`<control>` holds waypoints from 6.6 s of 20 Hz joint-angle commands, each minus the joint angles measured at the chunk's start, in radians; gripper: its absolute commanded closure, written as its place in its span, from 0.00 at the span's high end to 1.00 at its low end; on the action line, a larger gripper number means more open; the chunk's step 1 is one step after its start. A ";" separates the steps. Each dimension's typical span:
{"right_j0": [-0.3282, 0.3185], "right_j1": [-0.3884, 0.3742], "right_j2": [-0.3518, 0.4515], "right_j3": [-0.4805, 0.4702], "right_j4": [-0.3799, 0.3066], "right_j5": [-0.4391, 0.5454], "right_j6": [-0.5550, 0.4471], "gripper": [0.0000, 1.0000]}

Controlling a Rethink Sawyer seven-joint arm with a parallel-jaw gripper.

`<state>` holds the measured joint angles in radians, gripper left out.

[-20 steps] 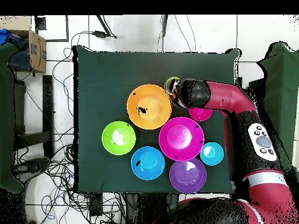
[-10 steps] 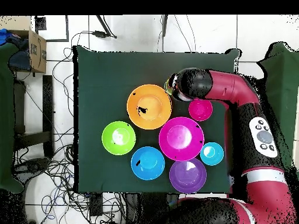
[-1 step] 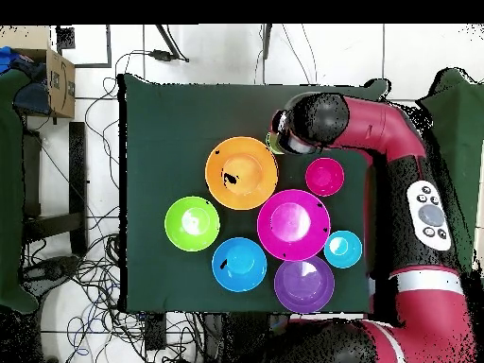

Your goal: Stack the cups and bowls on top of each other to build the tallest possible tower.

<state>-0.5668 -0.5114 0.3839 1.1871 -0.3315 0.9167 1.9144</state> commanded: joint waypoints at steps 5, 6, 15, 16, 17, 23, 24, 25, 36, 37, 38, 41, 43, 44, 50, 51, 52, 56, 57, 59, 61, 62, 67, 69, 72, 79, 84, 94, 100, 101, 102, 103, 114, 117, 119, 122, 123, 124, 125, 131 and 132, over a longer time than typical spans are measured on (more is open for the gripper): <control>0.048 0.028 0.031 -0.098 -0.004 0.240 -0.130 1.00; 0.052 0.030 0.027 -0.109 -0.006 0.262 -0.131 1.00; 0.015 -0.033 0.032 -0.007 0.000 0.250 -0.153 1.00; 0.009 -0.043 0.032 0.010 0.000 0.242 -0.157 1.00; 0.006 -0.047 0.032 0.016 -0.002 0.244 -0.164 1.00; -0.031 -0.092 0.026 0.098 -0.016 0.214 -0.205 1.00; -0.066 -0.121 0.026 0.177 -0.023 0.155 -0.228 1.00; -0.075 -0.126 0.029 0.193 -0.028 0.139 -0.230 1.00; -0.152 -0.121 0.067 0.276 -0.101 0.033 -0.296 1.00; -0.159 -0.121 0.070 0.284 -0.106 0.036 -0.307 1.00; -0.166 -0.122 0.073 0.292 -0.112 0.040 -0.318 1.00; -0.184 -0.135 0.082 0.328 -0.126 0.029 -0.329 1.00; -0.197 -0.145 0.087 0.357 -0.137 0.015 -0.331 1.00; -0.207 -0.152 0.089 0.379 -0.144 0.001 -0.331 1.00; -0.263 -0.191 0.102 0.510 -0.187 -0.085 -0.307 1.00; -0.264 -0.193 0.102 0.512 -0.192 -0.084 -0.296 1.00; -0.264 -0.193 0.099 0.513 -0.199 -0.074 -0.284 1.00; -0.302 -0.168 0.098 0.541 -0.249 -0.125 -0.277 1.00; -0.309 -0.160 0.098 0.541 -0.260 -0.137 -0.274 1.00; -0.328 -0.144 0.102 0.543 -0.284 -0.161 -0.271 1.00; -0.347 -0.149 0.105 0.552 -0.300 -0.159 -0.278 1.00; -0.357 -0.152 0.109 0.555 -0.307 -0.159 -0.281 1.00; -0.424 -0.131 0.129 0.563 -0.358 -0.179 -0.312 1.00; -0.439 -0.112 0.136 0.547 -0.379 -0.182 -0.320 1.00; -0.460 -0.105 0.144 0.544 -0.405 -0.181 -0.324 1.00; -0.509 -0.052 0.167 0.548 -0.455 -0.210 -0.312 1.00; -0.539 0.000 0.184 0.554 -0.486 -0.240 -0.293 1.00; -0.551 0.050 0.187 0.542 -0.535 -0.276 -0.263 1.00; -0.543 0.058 0.176 0.529 -0.566 -0.274 -0.254 1.00; -0.543 0.060 0.175 0.525 -0.571 -0.272 -0.256 1.00; -0.544 0.062 0.176 0.521 -0.574 -0.270 -0.259 1.00; -0.546 0.065 0.178 0.518 -0.576 -0.270 -0.261 1.00; -0.563 0.033 0.187 0.521 -0.574 -0.230 -0.290 1.00; -0.570 0.011 0.189 0.521 -0.568 -0.208 -0.311 1.00; -0.579 -0.005 0.195 0.523 -0.557 -0.189 -0.329 1.00; -0.584 -0.026 0.202 0.531 -0.542 -0.164 -0.339 1.00; -0.587 -0.030 0.205 0.534 -0.539 -0.161 -0.341 1.00; -0.589 -0.033 0.208 0.537 -0.536 -0.157 -0.343 1.00; -0.590 -0.037 0.209 0.542 -0.532 -0.152 -0.343 1.00; -0.588 -0.066 0.212 0.559 -0.513 -0.122 -0.339 1.00; -0.588 -0.070 0.213 0.563 -0.510 -0.119 -0.339 1.00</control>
<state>-1.1776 -0.5547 0.5400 1.6983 -0.8304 0.7037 1.9039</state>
